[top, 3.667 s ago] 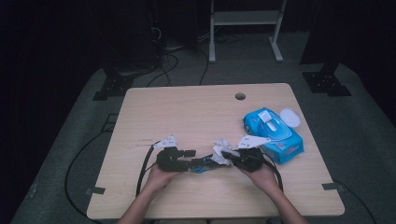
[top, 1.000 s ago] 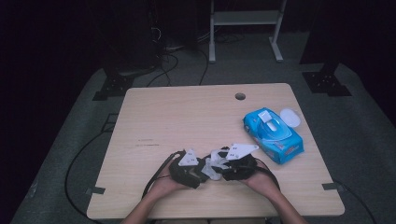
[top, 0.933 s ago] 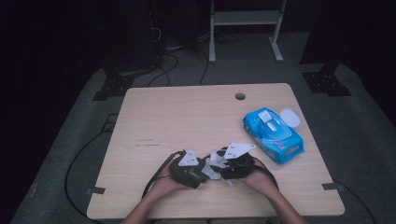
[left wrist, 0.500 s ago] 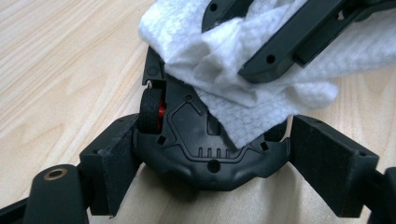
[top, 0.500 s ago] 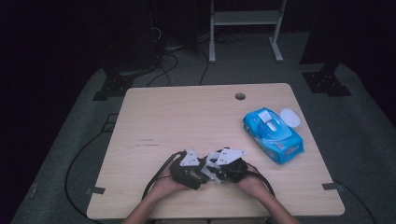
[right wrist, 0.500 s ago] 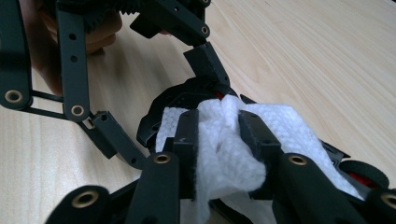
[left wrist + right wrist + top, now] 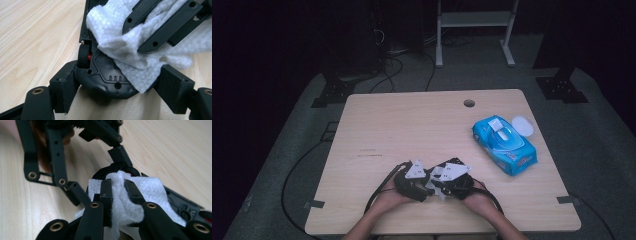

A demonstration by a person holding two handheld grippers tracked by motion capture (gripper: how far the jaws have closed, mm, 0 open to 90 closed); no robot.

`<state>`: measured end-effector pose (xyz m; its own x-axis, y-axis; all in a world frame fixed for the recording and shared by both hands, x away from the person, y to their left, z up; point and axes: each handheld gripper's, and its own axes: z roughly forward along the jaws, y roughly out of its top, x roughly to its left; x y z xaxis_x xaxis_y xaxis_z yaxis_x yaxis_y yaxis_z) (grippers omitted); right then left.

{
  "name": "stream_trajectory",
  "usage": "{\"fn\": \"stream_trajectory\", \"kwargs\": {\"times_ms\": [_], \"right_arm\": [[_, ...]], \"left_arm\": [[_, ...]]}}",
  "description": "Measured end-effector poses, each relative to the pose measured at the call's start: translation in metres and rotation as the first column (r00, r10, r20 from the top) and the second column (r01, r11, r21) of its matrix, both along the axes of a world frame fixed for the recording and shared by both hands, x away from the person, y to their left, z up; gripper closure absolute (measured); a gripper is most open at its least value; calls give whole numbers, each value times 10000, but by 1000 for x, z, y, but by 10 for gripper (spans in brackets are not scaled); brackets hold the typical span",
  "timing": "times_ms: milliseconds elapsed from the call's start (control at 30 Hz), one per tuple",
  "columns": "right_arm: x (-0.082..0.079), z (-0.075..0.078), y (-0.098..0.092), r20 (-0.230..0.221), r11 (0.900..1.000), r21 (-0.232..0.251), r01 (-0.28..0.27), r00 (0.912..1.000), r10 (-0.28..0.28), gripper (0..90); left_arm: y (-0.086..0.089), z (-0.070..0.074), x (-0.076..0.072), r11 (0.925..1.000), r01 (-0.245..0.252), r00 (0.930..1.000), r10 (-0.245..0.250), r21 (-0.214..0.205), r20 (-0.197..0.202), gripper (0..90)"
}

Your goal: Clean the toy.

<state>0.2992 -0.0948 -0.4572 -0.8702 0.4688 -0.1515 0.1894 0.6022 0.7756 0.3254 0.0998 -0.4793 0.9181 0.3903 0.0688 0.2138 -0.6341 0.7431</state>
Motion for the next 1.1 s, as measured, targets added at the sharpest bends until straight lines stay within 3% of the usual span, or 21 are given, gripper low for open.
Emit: {"fn": "stream_trajectory", "kwargs": {"times_ms": [67, 233, 300, 367, 433, 467, 500, 600, 700, 767, 900, 967, 1000, 1033, 1067, 1100], "right_arm": [[4, 2, -4, -203, 10000, -1, 65, 9998, -65, 782], [16, 6, -32, -254, 9924, 176, 1218, 9923, -1213, 790], [16, 5, -35, -424, 9908, 390, 1297, 9909, -1280, 792], [13, 4, -27, -481, 9936, 509, 1011, 9940, -987, 792], [5, 1, -4, -707, 9973, 712, 152, 9974, -101, 792], [5, 1, -4, -707, 9973, 712, 152, 9974, -101, 792], [1, 0, 7, -699, 9977, 616, -275, 9970, 318, 791], [2, 1, 6, -593, 9985, 466, -279, 9978, 307, 790], [9, 3, -14, -230, 9984, 234, 510, 9985, -504, 790], [18, 5, -39, -204, 9904, 330, 1342, 9908, -1336, 791], [19, 5, -50, -366, 9843, 493, 1697, 9851, -1680, 791], [15, 5, -45, -339, 9875, 467, 1507, 9882, -1492, 791], [13, 4, -39, -520, 9902, 583, 1267, 9909, -1238, 791], [6, 1, -24, -649, 9958, 681, 610, 9963, -566, 790], [6, 1, -24, -649, 9958, 681, 610, 9963, -566, 790], [3, 0, -16, -680, 9975, 646, 279, 9974, -235, 790]], "left_arm": [[0, 0, 0, 10000, 18, 10000, -19, 53, 43, 240], [0, 3, -1, 9999, 34, 9999, -32, -161, 166, 240], [-1, 3, -1, 9999, 21, 9999, -19, -130, 154, 239], [-1, 3, -1, 9998, -39, 9999, 41, -195, 108, 240], [-1, 3, -2, 10000, 10, 9998, -9, -48, 211, 240], [-2, 3, -2, 10000, 13, 9996, -14, 49, 274, 240], [-2, 2, -3, 9999, 17, 9995, -20, 99, 325, 240], [-1, 3, -3, 10000, 19, 9995, -19, 15, 302, 240], [-1, 3, -3, 10000, 14, 9997, -13, -40, 247, 240], [-1, 3, -3, 10000, 3, 9997, -2, -52, 241, 240], [-1, 3, -2, 10000, -10, 9997, 11, -40, 239, 240], [-1, 3, -2, 10000, -19, 9998, 21, -88, 188, 240], [-1, 3, -2, 9999, -26, 9999, 28, -111, 167, 240], [-1, 3, -2, 9999, -53, 9999, 55, -132, 142, 240], [-1, 4, -2, 10000, -7, 9998, 8, -28, 197, 240], [-1, 3, -3, 10000, 6, 9996, -7, 52, 275, 240]]}}
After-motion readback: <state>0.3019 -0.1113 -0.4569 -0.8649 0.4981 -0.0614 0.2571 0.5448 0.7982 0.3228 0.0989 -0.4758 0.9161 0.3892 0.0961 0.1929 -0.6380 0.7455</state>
